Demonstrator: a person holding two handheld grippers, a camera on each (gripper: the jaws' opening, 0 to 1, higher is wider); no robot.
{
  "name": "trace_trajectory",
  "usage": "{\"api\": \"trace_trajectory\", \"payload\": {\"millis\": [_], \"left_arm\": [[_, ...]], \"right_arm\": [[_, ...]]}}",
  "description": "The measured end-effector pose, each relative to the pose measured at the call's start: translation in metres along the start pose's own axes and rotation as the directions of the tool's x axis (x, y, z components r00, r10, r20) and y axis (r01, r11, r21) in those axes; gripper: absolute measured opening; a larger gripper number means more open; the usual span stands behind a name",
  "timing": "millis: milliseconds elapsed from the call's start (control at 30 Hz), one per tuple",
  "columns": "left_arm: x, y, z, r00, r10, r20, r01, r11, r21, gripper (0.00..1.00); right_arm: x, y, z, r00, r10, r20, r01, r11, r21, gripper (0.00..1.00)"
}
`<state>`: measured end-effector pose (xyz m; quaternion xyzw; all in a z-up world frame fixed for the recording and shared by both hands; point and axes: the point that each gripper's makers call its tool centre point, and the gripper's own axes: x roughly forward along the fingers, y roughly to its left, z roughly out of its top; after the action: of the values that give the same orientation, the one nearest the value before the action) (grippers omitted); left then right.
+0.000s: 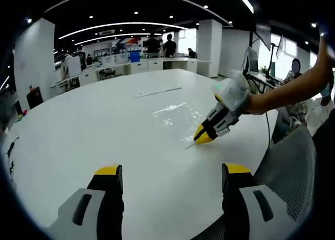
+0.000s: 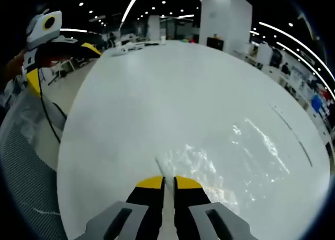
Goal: Open the resealable bag by pulling the two sides of the seal apart until the entire bag opening is separated and visibly accessible.
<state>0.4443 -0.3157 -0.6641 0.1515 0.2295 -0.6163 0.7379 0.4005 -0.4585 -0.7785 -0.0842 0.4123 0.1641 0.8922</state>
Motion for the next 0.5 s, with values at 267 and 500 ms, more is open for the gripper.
{"api": "trace_trajectory", "payload": {"millis": [267,500], "left_arm": [[-0.0003,0.0012,-0.0023,1.000,0.007,-0.007,-0.007,1.000,0.000,0.75],[0.0029,-0.0017,-0.0026,1.000,-0.002,-0.020,0.002,1.000,0.020,0.75]], "right_arm": [[-0.0013,0.0041,-0.0035,1.000,0.025,-0.017,-0.025,0.999,-0.037,0.05],[-0.0016,0.0027,-0.0042,0.998,0.055,0.003,-0.055,0.997,-0.046,0.02]]}}
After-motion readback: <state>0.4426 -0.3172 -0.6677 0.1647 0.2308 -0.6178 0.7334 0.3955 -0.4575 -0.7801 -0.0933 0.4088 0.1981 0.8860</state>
